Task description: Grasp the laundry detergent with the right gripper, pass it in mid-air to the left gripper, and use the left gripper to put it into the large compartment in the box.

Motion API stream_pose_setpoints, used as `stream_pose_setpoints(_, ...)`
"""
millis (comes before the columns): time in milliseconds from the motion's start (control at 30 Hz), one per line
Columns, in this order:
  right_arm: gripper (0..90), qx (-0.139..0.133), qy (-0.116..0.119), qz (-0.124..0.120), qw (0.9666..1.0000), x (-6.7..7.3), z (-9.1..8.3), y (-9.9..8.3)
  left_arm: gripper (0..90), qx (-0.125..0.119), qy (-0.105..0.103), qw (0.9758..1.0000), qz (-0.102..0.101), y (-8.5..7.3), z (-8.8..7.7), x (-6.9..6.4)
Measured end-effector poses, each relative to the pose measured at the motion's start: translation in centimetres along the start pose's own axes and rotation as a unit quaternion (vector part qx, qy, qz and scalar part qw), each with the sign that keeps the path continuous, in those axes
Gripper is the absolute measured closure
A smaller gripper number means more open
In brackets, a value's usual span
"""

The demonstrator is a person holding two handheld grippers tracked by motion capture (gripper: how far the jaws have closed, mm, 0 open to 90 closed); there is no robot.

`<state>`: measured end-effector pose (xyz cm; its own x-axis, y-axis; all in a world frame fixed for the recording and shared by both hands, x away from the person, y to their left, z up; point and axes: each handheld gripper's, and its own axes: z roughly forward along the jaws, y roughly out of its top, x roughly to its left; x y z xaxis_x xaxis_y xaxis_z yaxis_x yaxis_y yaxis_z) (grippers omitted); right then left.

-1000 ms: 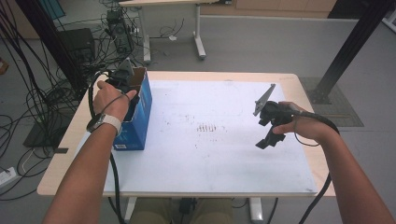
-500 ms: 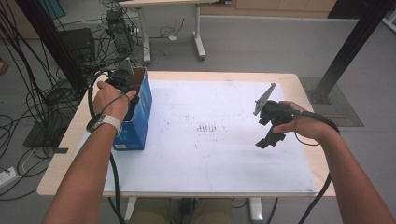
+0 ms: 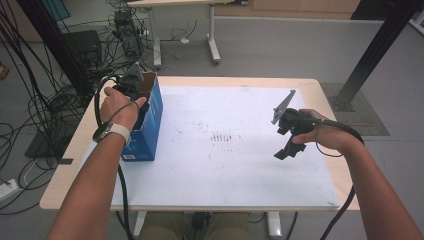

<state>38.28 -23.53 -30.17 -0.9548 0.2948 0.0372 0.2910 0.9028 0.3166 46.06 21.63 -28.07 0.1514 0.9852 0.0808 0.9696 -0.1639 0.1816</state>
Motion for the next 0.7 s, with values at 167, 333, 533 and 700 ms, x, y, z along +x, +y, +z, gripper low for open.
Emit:
stream_pose_setpoints(167, 6.8, 0.000, 0.000, -0.001, 1.0000, 0.04, 0.01, -0.06, 37.4, 0.001, 0.000, 1.0000, -0.001, 0.02, 0.00, -0.03)
stream_pose_setpoints(333, 6.8, 0.000, -0.001, 0.000, 1.0000, 0.04, 0.03, -0.02, 37.4, 0.000, -0.002, 1.0000, -0.001, -0.02, -0.01, 0.08)
stream_pose_setpoints(533, 6.8, -0.001, 0.000, -0.002, 1.0000, 0.06, 0.17, 0.04, 37.4, 0.001, -0.002, 1.0000, -0.001, -0.05, -0.01, 0.12)
stream_pose_setpoints(700, 6.8, -0.001, -0.001, -0.001, 1.0000, 0.10, 0.09, -0.05, 37.3, -0.001, -0.002, 1.0000, -0.001, -0.09, 0.00, 0.09)
